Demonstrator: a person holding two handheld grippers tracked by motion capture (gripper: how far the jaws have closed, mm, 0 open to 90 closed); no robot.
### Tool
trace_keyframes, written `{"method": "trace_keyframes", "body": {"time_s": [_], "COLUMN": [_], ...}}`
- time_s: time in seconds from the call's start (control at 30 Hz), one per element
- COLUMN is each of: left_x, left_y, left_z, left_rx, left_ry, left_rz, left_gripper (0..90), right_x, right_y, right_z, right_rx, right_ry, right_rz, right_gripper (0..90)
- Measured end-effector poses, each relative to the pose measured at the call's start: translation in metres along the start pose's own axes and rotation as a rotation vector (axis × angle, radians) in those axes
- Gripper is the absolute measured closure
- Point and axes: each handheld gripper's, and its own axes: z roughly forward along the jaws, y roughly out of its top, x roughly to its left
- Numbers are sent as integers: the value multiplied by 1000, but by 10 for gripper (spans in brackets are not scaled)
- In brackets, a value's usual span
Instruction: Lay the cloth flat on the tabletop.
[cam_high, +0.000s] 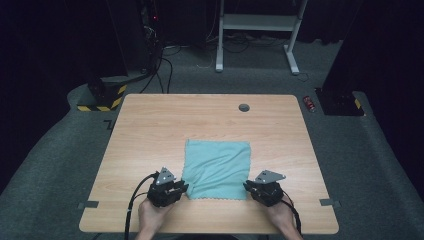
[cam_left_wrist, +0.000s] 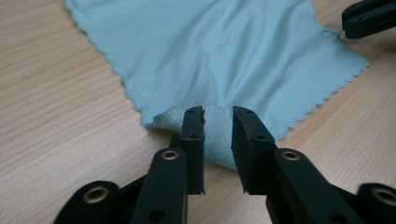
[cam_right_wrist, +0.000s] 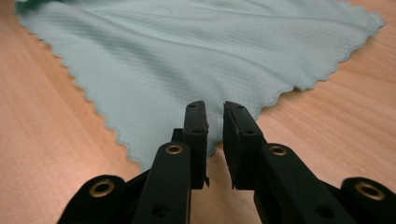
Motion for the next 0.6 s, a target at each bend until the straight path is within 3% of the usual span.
{"method": "trace_keyframes", "body": {"time_s": [0.1,0.17,0.3,0.43,0.6], "left_x": [-5,-7,-14,-15,-10], "left_y": [1,1,2,3,1], "left_z": [8,13,22,30,26], "left_rx": [20,25,42,68,71], "left_ry": [9,-8,11,47,50], "left_rz": [6,-6,18,66,97], "left_gripper": [636,580,550,638,832], "right_x": [5,9,14,16,19], "right_y": [-4,-6,-6,-6,-9], "right_z": [-1,1,6,4,-1], "right_rx": [-2,-2,17,31,36], "right_ry": [29,42,49,25,11], "right_rz": [0,-5,-23,-63,-98], "right_gripper": [767,755,767,877,900]}}
